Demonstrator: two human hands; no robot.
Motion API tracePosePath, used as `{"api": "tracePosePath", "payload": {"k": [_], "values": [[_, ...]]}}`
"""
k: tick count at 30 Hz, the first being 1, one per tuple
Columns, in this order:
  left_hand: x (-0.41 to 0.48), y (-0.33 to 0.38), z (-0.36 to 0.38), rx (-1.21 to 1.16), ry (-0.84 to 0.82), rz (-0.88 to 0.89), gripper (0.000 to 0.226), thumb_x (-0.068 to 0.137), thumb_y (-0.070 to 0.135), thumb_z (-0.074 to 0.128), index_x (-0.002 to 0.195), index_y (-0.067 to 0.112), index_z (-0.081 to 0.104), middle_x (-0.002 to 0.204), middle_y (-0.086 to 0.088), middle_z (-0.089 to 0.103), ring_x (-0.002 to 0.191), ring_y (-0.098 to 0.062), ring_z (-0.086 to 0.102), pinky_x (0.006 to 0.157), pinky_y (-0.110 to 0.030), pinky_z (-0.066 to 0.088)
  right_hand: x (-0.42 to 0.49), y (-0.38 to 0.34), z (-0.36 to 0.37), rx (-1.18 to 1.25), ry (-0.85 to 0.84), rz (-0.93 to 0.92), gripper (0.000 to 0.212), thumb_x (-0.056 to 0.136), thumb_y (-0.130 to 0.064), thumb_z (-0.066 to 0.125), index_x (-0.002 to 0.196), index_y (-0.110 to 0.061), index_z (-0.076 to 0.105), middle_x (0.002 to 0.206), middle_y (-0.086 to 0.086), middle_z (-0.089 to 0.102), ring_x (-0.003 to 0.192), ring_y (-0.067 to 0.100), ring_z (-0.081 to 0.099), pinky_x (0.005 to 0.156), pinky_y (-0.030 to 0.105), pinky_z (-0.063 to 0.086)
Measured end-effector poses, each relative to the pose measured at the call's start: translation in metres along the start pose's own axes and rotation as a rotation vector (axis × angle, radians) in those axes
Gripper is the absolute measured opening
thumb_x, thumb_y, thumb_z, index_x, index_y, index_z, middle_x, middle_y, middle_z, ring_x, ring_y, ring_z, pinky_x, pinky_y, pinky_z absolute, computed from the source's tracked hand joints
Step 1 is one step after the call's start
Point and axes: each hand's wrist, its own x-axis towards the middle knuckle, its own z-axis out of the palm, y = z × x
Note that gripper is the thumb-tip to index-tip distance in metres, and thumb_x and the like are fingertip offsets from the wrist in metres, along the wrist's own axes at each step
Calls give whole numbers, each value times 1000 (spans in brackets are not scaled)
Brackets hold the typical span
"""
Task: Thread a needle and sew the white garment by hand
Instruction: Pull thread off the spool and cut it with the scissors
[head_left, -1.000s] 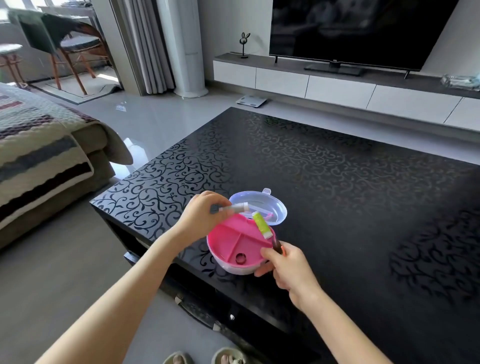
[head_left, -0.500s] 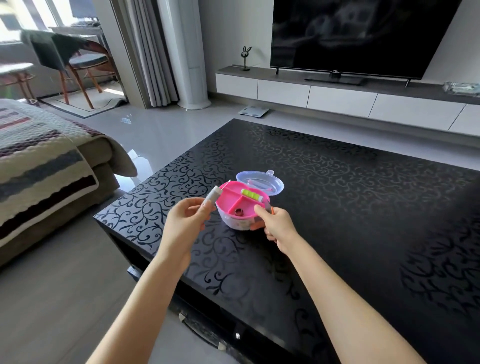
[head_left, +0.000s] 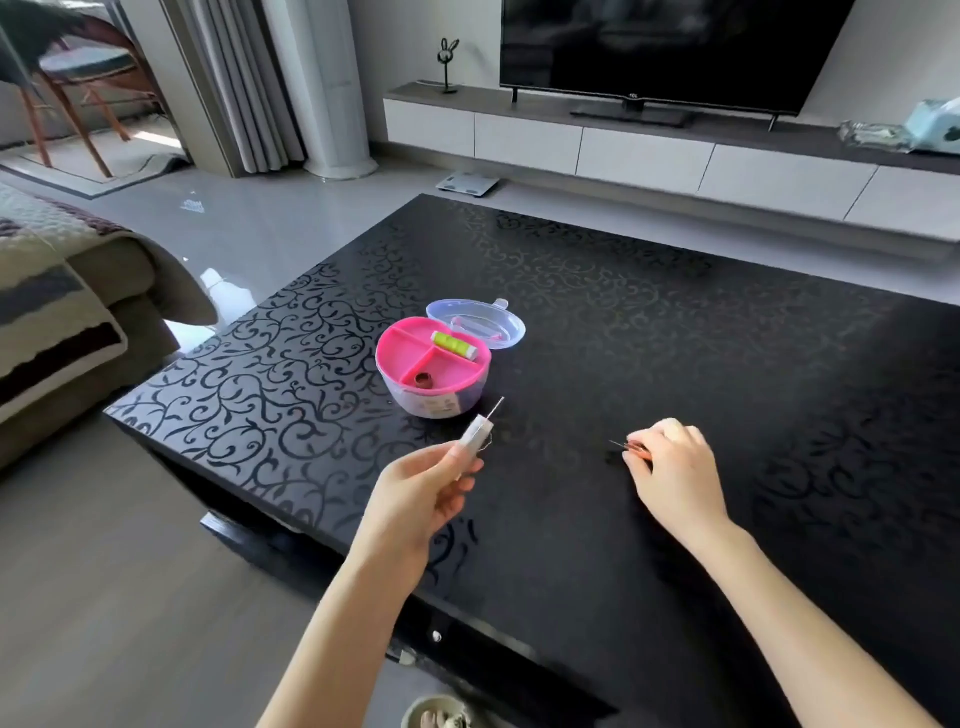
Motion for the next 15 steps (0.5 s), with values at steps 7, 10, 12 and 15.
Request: {"api": "tracePosePath", "payload": {"k": [7,10,12,15], "values": [[-5,-10,14,-57,-145,-137,18,93,17,57,98,6,70,82,-3,72,64,-8,57,64,-20,47,-11,-42,-42,631,-154,73,28,91,-20,62,119,-20,64,117,-14,62,110,3,55,94,13,40],[-5,-12,16,-37,-197,-155,18,92,18,58,98,8,71,83,-2,72,66,-8,58,67,-21,47,-24,-78,-48,1014,-405,106,29,91,-24,61,120,-23,62,114,-12,66,108,-3,59,92,16,46],[-6,-12,17,-27,-237,-162,18,92,18,57,95,8,72,80,0,70,66,-8,58,68,-21,46,-30,-89,-45,986,-462,40,23,90,-24,63,113,-24,67,106,-7,71,104,6,63,92,22,49],[-9,-11,18,-40,-250,-183,18,92,16,55,91,8,71,73,1,66,63,-8,54,68,-21,44,-33,-92,-48,993,-472,41,10,89,-19,64,89,-19,74,79,-2,73,76,9,66,75,19,50]]}}
